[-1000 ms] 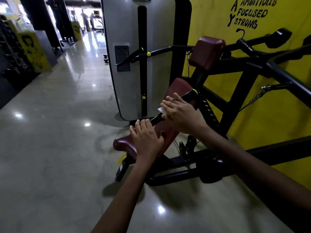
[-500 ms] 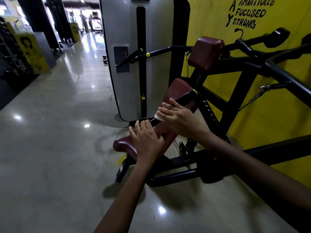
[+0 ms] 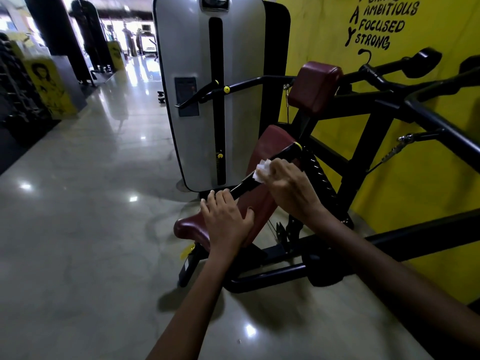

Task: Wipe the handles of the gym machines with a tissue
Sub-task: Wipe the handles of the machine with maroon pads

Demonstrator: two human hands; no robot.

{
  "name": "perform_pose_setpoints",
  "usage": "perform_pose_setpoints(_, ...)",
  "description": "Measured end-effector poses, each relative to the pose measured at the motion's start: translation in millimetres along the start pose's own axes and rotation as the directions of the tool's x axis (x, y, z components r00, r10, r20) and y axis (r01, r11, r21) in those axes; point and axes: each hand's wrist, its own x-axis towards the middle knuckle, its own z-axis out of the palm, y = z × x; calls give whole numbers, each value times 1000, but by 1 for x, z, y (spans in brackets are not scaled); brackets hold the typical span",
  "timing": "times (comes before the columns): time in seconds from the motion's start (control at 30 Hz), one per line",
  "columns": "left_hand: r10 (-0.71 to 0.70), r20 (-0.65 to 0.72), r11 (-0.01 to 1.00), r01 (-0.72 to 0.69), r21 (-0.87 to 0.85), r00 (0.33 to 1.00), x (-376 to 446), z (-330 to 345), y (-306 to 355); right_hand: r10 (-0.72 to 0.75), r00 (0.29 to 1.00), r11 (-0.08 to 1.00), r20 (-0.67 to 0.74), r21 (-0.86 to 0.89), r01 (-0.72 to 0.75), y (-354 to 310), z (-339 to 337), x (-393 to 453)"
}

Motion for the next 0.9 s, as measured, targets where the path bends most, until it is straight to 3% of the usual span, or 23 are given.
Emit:
perform_pose_setpoints(0.1,2,-11,1000,-2,-5,1000,1,3,-1,131,991,968,27,211,-134,-5,4,-2)
perform_pose_setpoints(0.2,0,33,1000,1,-17,999,0,3,-2,169,983,911,78,368,-186,-15,2,-3)
perform_pose_setpoints(0.47,-8,43,1000,9,-15,999,0,1,-1,142,983,945,116,280,-169,-15,6,-1)
perform_pose_setpoints(0.6,-4,55,1000,4,4,998,0,-1,-1,36,981,971,191,227,-79,-14,7,-4)
perform_pose_setpoints(0.77,-12,47,1000,13,-19,999,0,-2,0,173,981,949,91,250,-190,-9,3,1)
perform_pose_setpoints(0.9,69,60,997,-67,-46,996,0,-1,-2,48,982,978,181,190,-83,-15,6,-1)
